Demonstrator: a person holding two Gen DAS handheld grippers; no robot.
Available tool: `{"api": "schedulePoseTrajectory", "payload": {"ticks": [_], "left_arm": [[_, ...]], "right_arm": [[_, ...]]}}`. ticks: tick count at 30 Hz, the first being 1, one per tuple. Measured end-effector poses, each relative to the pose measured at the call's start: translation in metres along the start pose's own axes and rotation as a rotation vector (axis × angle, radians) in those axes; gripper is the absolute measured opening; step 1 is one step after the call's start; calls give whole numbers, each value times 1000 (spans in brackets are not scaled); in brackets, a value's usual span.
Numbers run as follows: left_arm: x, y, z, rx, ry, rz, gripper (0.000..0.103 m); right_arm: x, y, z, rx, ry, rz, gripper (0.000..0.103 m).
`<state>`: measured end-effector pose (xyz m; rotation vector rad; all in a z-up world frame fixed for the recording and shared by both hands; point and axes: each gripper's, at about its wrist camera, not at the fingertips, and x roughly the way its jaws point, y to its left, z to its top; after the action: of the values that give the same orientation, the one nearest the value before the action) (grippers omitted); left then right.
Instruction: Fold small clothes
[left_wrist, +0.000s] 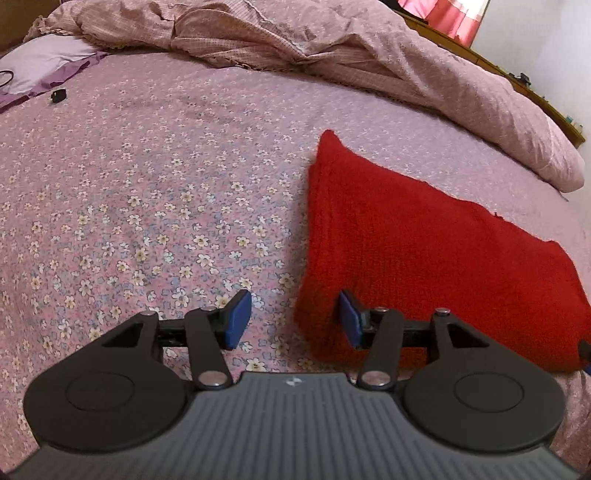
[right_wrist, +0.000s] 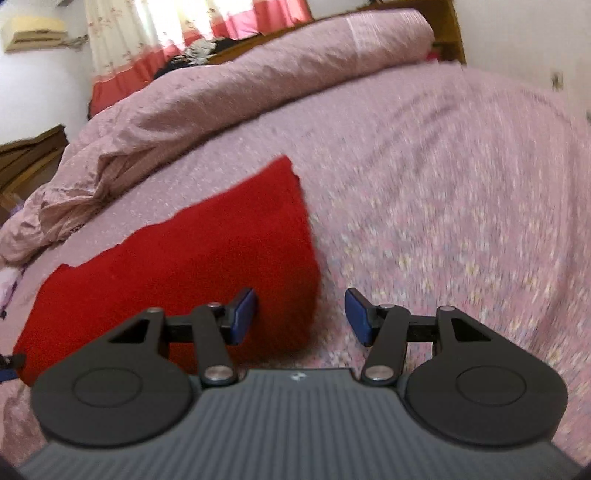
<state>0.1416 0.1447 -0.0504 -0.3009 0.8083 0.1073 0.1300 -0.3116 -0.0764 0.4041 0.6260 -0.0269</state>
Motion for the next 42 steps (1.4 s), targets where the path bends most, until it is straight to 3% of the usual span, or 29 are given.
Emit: {"api": "schedulePoseTrajectory", "payload": {"ticks": [9,14,17,23,33,42], "left_arm": [[-18,-18,-1,31,-12,49,61],[-34,-35,-4,40,-20,2,61],[-33,-47,-6,57,-11,-17,62],[-17,-56,-11,59,23,6,66],[-4,-57,-10,49,40,46,68],[-1,-56,-11,39,48,60,70]], "right_arm": [[-3,-4,-3,92,25,14,56],[-17,-5,-5,193,38,45,59],[-18,-6,-9,261,48,89,68],[-4,-3,-15,342,65,145,69],[24,5,-15,369,-25,162,74],[38,13,-10,343,-39,164,74]]}}
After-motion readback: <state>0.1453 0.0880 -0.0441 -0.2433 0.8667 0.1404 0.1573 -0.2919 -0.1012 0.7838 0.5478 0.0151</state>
